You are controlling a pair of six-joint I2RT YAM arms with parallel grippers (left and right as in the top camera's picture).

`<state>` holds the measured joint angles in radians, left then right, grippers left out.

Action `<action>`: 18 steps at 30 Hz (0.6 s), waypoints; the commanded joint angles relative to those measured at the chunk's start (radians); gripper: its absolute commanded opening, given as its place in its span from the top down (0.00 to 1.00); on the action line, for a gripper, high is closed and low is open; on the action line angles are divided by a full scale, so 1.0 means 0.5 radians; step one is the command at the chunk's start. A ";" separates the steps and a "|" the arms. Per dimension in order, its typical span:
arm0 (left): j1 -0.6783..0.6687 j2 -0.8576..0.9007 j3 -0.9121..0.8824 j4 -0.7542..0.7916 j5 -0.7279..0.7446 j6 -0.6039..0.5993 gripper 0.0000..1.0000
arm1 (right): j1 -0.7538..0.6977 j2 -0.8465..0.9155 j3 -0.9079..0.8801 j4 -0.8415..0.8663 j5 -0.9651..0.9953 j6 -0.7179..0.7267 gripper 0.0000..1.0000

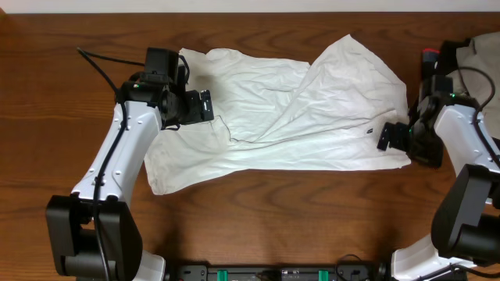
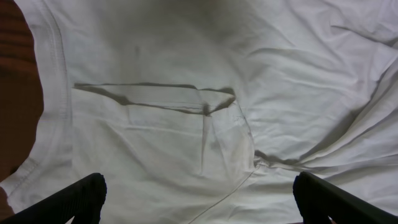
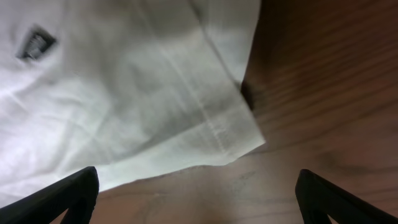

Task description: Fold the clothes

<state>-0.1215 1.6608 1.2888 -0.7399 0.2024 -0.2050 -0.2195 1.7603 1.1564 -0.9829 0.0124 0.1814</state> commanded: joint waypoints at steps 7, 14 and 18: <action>-0.001 0.013 -0.019 -0.011 -0.025 0.027 0.02 | -0.019 -0.016 -0.148 0.181 -0.139 0.017 0.01; -0.001 0.013 -0.019 -0.016 -0.025 0.027 0.02 | -0.046 -0.016 -0.243 0.286 -0.137 0.277 0.03; -0.001 0.013 -0.019 -0.016 -0.025 0.027 0.02 | -0.082 -0.016 -0.256 0.290 -0.126 0.484 0.12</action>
<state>-0.1215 1.6608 1.2888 -0.7437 0.2024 -0.2047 -0.2375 1.7603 1.0363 -0.8410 -0.0547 0.3092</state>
